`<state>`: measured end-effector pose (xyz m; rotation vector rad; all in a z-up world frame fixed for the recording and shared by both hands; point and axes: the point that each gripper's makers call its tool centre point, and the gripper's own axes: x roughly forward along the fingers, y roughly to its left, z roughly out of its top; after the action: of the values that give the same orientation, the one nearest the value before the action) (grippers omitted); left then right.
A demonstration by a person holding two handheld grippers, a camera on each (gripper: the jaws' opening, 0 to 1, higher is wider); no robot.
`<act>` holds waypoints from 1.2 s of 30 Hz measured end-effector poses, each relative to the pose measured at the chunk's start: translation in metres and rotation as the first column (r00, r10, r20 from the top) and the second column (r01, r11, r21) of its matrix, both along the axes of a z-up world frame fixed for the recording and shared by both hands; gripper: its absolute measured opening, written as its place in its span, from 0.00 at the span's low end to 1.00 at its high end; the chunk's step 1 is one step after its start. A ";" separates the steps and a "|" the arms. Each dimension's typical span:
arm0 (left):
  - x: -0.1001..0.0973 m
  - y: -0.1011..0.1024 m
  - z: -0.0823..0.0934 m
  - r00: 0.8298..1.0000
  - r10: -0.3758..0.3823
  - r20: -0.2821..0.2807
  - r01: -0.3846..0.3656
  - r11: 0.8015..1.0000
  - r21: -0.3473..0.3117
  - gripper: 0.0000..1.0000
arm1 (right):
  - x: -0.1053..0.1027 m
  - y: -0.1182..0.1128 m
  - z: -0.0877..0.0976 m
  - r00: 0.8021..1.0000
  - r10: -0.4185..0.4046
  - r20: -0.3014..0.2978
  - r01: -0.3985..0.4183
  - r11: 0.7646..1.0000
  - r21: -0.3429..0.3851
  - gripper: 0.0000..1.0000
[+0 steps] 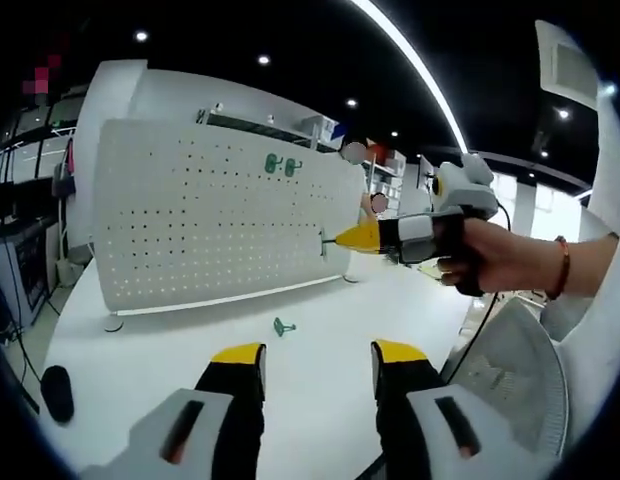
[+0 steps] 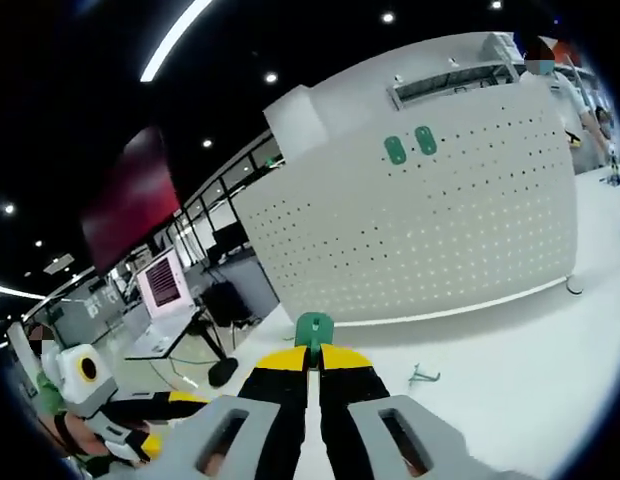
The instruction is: Insert the hook assembly into the mounting plate slot until the hook locks in place.
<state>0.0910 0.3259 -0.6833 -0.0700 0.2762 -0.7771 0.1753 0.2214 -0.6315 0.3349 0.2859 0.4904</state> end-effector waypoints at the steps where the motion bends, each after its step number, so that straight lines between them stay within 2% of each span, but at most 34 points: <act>1: 0.000 0.000 0.000 1.000 -0.001 0.002 0.001 1.000 0.001 0.47 | 0.001 0.000 0.001 1.000 0.002 0.003 -0.002 1.000 0.000 0.02; 5: 0.000 0.000 0.002 1.000 0.001 -0.001 -0.001 1.000 -0.013 0.48 | 0.012 -0.002 0.013 0.999 -0.007 0.038 0.009 0.999 -0.045 0.02; 10: -0.001 -0.003 0.002 1.000 -0.022 0.007 0.022 1.000 0.013 0.53 | 0.029 -0.008 0.029 0.995 -0.053 0.087 0.059 0.996 -0.067 0.02; 14: -0.001 -0.004 0.007 0.999 -0.029 0.023 0.029 1.000 0.000 0.54 | 0.040 -0.009 0.041 0.990 -0.071 0.119 0.082 0.993 -0.089 0.02; 16: -0.001 -0.005 0.007 0.999 -0.038 0.027 0.038 0.999 0.000 0.56 | 0.046 -0.014 0.046 0.984 -0.101 0.146 0.118 0.987 -0.109 0.02; 25: -0.001 -0.007 0.014 0.997 -0.055 0.048 0.055 0.998 0.006 0.65 | 0.066 -0.017 0.061 0.973 -0.117 0.197 0.149 0.976 -0.156 0.02; 36: -0.007 -0.004 0.008 0.997 -0.075 0.029 0.074 0.997 0.017 0.70 | 0.088 -0.022 0.082 0.957 -0.146 0.250 0.192 0.966 -0.172 0.02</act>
<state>0.0843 0.3216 -0.6758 -0.0332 0.2575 -0.8494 0.2632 0.1995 -0.5494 0.1065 0.0714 0.3251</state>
